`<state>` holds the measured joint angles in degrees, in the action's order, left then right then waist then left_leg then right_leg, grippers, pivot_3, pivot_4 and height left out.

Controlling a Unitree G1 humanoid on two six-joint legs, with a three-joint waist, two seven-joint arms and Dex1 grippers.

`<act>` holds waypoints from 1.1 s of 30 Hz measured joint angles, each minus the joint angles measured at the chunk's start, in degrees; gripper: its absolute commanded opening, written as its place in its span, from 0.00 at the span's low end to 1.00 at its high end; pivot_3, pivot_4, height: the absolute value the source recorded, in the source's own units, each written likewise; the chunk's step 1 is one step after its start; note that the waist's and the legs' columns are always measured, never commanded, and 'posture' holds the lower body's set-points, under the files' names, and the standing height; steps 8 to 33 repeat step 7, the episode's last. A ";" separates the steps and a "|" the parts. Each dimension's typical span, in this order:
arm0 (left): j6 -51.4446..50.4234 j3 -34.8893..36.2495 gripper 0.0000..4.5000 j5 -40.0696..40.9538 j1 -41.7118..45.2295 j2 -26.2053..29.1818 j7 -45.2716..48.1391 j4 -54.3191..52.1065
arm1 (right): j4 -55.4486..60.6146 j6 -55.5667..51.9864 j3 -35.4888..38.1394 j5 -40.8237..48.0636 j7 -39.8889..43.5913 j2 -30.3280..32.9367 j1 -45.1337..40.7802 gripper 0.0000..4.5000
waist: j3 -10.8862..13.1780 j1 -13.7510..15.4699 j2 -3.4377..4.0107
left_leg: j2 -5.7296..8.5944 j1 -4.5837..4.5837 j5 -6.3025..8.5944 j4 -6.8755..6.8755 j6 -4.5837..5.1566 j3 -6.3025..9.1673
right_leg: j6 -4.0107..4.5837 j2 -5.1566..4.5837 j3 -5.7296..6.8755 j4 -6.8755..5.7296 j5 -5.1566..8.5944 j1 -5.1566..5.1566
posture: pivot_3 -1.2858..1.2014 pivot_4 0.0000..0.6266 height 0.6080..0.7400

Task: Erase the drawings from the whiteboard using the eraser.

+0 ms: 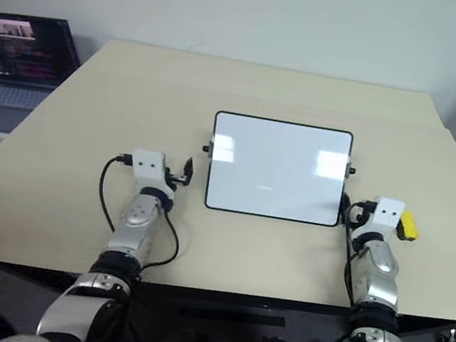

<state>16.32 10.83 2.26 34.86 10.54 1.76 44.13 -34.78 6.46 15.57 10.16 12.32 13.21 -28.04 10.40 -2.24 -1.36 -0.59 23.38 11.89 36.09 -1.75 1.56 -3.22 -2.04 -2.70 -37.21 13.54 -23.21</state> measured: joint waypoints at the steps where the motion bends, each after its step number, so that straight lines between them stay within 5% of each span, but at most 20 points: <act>1: 0.51 0.21 1.00 0.22 0.62 0.45 0.11 0.61 | 0.00 0.10 0.00 -0.13 -1.20 -0.49 -0.13 1.00 | 0.00 -0.08 0.00 | 0.00 0.00 0.00 0.00 0.00 0.00 | 0.00 0.00 0.00 0.00 0.00 0.00 | 0.52 0.24 1.00; 33: 2.09 1.66 1.00 2.61 1.35 1.27 1.38 1.33 | 1.47 0.58 -0.24 -1.48 -5.13 -2.55 0.65 1.00 | 0.00 -0.42 0.00 | -0.02 0.00 0.00 -0.01 0.00 0.00 | 0.00 0.01 0.00 0.00 0.00 0.00 | 0.52 0.24 1.00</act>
